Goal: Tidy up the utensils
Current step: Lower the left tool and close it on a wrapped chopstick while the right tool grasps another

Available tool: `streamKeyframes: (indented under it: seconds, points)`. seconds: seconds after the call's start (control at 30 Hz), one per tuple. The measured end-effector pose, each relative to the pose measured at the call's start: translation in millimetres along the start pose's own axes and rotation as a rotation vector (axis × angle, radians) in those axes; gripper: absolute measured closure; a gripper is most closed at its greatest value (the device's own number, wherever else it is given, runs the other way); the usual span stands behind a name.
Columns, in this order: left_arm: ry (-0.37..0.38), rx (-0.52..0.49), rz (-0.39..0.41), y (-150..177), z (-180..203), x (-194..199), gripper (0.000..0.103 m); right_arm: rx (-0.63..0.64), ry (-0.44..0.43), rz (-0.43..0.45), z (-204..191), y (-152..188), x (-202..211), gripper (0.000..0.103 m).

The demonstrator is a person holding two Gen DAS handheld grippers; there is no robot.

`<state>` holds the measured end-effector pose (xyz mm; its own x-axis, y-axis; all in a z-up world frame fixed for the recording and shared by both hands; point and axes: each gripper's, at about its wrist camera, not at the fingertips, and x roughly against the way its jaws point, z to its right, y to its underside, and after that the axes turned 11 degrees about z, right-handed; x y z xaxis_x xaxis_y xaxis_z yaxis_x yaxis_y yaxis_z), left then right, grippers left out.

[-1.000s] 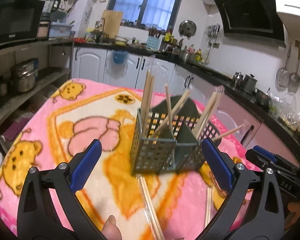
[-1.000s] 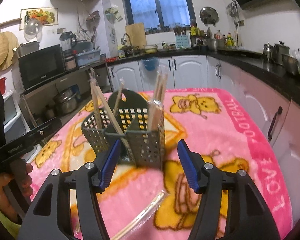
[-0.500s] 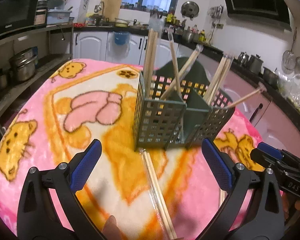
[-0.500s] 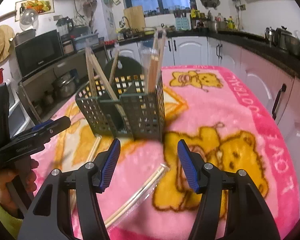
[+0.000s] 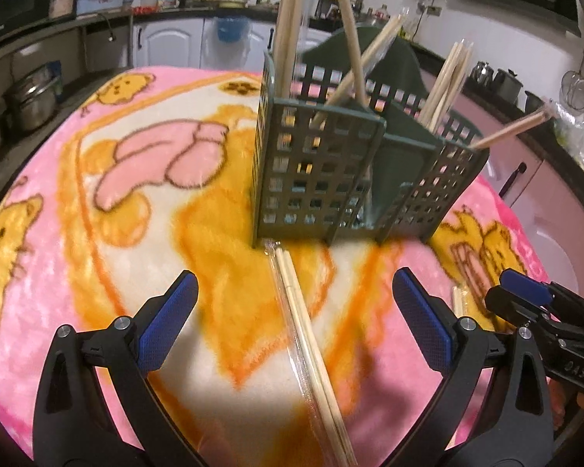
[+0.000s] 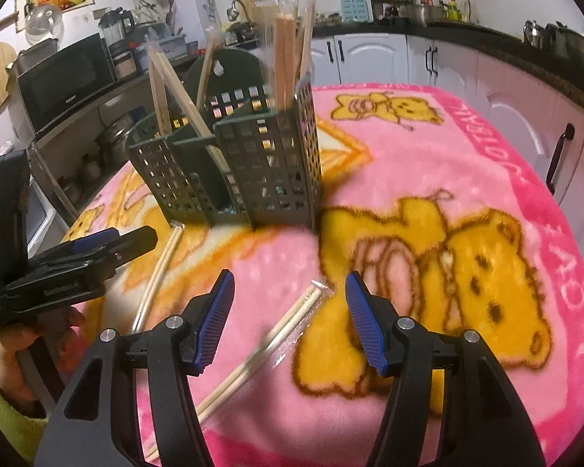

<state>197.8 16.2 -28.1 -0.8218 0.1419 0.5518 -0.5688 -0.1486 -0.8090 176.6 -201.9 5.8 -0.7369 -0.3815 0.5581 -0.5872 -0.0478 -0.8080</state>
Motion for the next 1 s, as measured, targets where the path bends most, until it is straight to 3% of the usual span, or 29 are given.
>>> streamKeyframes:
  seconds: [0.37, 0.57, 0.77, 0.9, 1.0]
  points:
    - [-0.010, 0.026, -0.101, 0.4, -5.6, -31.3, 0.027, -0.049, -0.009, -0.080, 8.1, 7.1, -24.4, 0.046]
    - [-0.048, 0.033, -0.119, -0.6, -6.4, -43.8, 0.037, -0.075, 0.011, -0.111, 11.6, 13.0, -37.9, 0.064]
    - [-0.087, 0.024, -0.107, -2.3, -7.4, -48.3, 0.055, -0.071, 0.011, -0.101, 12.4, 13.2, -38.8, 0.087]
    - [-0.106, 0.022, -0.100, -4.5, -13.6, -50.3, 0.071, -0.047, -0.001, -0.088, 6.6, 12.8, -37.3, 0.096]
    - [-0.112, 0.029, -0.100, -5.6, -20.9, -50.3, 0.082, -0.045, -0.014, -0.075, 3.2, 10.8, -34.1, 0.097]
